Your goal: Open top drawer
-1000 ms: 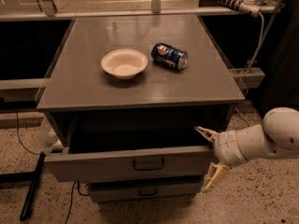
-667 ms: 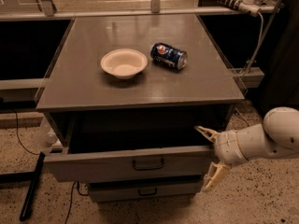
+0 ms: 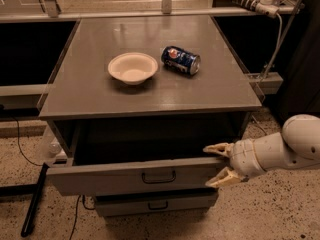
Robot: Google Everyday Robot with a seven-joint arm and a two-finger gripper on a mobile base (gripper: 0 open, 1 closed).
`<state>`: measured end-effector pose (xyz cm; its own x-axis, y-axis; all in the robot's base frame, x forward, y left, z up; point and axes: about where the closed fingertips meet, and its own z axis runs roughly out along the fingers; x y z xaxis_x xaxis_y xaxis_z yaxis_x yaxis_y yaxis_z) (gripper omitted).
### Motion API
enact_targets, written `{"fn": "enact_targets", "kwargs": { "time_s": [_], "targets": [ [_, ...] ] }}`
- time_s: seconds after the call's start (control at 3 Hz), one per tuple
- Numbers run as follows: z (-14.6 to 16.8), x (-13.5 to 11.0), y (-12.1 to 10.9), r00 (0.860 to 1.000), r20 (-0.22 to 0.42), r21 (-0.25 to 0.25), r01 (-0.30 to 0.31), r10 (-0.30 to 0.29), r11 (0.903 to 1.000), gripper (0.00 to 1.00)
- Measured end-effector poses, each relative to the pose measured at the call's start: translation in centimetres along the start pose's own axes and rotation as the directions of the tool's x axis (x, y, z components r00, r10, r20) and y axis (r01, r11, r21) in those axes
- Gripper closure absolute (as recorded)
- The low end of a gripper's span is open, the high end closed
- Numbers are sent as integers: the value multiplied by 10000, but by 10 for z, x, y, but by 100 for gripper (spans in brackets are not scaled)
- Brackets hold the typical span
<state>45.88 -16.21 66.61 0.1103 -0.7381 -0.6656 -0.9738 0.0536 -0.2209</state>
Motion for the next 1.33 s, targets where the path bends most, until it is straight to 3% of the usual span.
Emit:
{"fn": "enact_targets", "kwargs": {
  "time_s": [0.33, 0.67, 1.0, 1.33],
  "targets": [
    [-12, -17, -10, 9971, -23, 12, 765, -765, 9971, 65],
    [-32, -26, 15, 9934, 119, 61, 1136, -1137, 9935, 88],
    [-60, -6, 67, 9992, 401, 458, 42, -60, 9989, 87],
    [-68, 1, 73, 9992, 360, 671, -214, 190, 9975, 63]
  ]
}}
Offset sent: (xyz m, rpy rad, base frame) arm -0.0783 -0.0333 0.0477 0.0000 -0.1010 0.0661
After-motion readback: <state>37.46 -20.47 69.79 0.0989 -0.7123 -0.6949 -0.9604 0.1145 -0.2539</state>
